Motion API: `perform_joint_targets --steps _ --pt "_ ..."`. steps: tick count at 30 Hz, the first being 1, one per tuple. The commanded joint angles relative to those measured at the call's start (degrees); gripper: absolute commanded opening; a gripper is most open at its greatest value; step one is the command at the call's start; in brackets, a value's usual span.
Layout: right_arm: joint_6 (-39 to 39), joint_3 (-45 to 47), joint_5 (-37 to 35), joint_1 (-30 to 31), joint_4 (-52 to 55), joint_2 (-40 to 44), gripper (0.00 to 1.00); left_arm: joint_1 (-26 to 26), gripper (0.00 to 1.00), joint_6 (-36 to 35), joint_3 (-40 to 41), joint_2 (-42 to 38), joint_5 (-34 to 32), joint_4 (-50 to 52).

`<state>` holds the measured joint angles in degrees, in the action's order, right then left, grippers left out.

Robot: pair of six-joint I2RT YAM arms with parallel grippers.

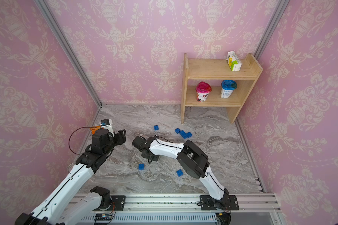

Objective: Assemble the letter v with lego
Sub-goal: Move the lego brick at the center of the board.

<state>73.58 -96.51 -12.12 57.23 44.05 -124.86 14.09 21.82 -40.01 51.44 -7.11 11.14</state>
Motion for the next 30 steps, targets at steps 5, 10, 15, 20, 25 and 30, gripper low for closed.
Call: perform_joint_targets --steps 5,10,15,20,25,30 --pt "-2.01 1.51 -1.71 -1.17 2.22 -1.06 0.48 -0.1 0.69 0.81 0.81 -0.47 0.78 -0.99" --pt "-3.77 2.39 -2.6 -1.85 2.59 -0.74 0.43 -0.1 0.69 0.86 1.03 -0.53 0.87 -1.29" --pt "-6.81 2.47 -2.72 -2.12 2.11 -0.77 0.37 -0.11 0.69 0.86 0.91 0.06 0.8 -1.27" --pt "-11.51 2.27 -3.88 -2.1 1.61 -0.32 0.33 -0.08 0.69 0.86 0.73 0.15 0.21 -0.98" --pt "-18.73 -0.13 -5.1 -2.19 2.88 -0.78 0.32 -0.11 0.68 0.77 0.46 0.48 -0.27 -0.94" --pt "-24.66 -10.21 -5.06 -2.28 8.59 -5.41 0.32 -0.12 0.68 -0.1 -0.91 1.93 -1.64 -0.53"
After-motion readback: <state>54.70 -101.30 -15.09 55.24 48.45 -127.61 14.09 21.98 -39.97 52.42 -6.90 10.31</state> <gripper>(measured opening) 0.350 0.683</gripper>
